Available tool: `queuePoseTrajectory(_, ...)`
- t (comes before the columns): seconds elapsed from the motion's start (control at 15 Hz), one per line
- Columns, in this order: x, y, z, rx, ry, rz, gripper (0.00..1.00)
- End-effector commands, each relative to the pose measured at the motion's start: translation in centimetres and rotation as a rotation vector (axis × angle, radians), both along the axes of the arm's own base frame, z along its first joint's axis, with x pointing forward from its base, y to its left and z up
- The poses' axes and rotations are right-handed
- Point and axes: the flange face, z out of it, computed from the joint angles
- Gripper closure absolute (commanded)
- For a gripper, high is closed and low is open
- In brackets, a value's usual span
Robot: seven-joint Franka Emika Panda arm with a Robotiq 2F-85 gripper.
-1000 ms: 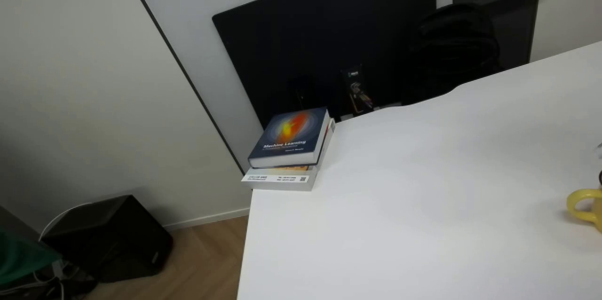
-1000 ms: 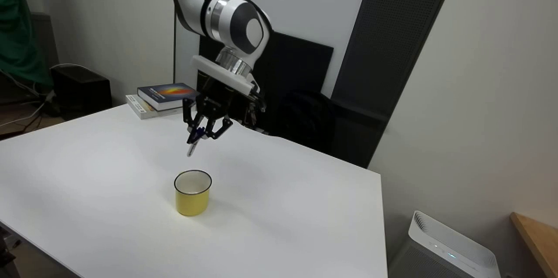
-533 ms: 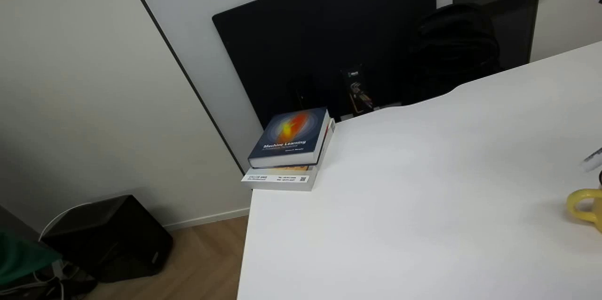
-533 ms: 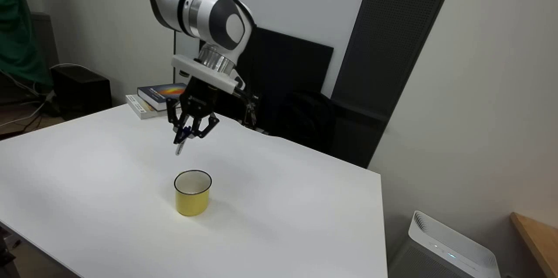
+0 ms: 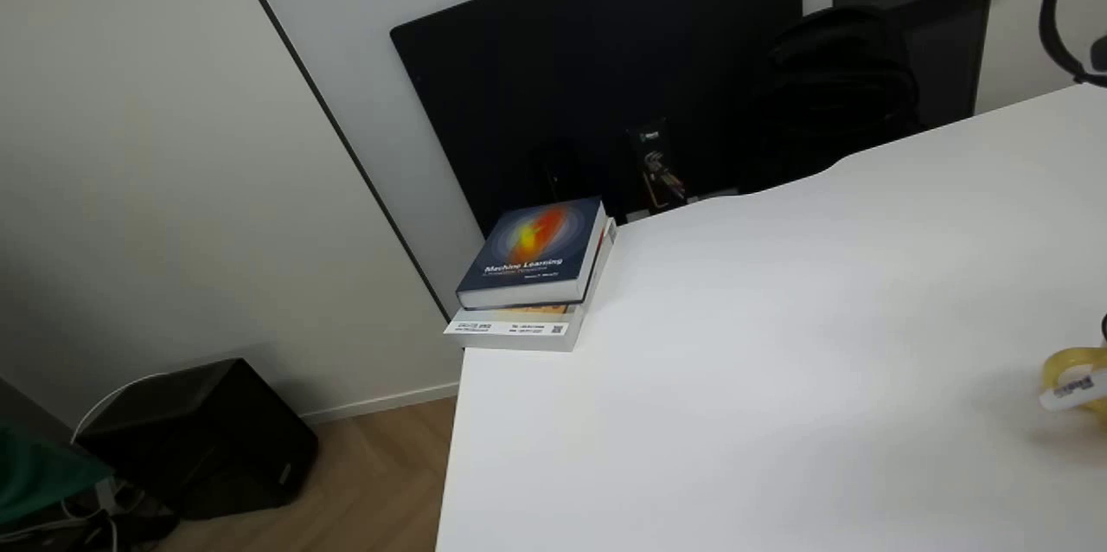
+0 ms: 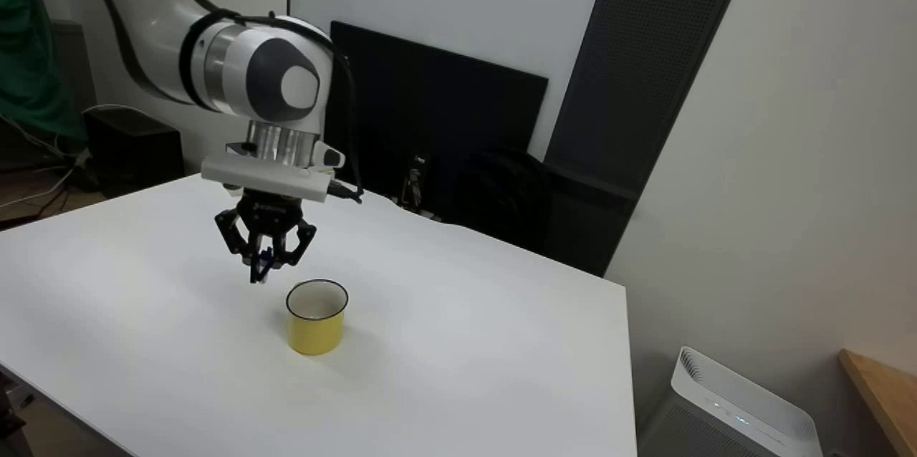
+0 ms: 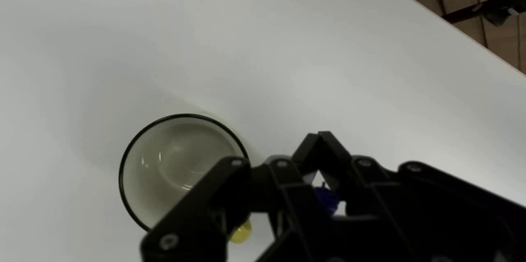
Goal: Pick up the marker from the cup and put it on the table
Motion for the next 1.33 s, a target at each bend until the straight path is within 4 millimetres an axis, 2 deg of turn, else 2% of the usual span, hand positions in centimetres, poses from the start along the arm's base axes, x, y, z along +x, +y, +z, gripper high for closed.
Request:
queuePoseTrajectory(0.0,-4.3,0.6,-0.9,-0.004,-0.161,0.024,0.98)
queuePoseTrajectory(0.2,-7.0,0.5,-2.5,0.019,-0.239,0.015,0.98)
queuePoseTrajectory(0.4,-8.7,-0.1,-3.6,0.035,-0.277,-0.025,0.98)
queuePoseTrajectory(0.73,-10.4,-1.7,-4.6,0.031,-0.371,-0.063,0.98)
queuePoseTrajectory(0.8,-9.8,-1.8,-5.4,0.021,-0.384,-0.060,0.98)
queuePoseTrajectory(1.27,-12.3,-1.6,-9.9,-0.028,-0.348,-0.078,0.98)
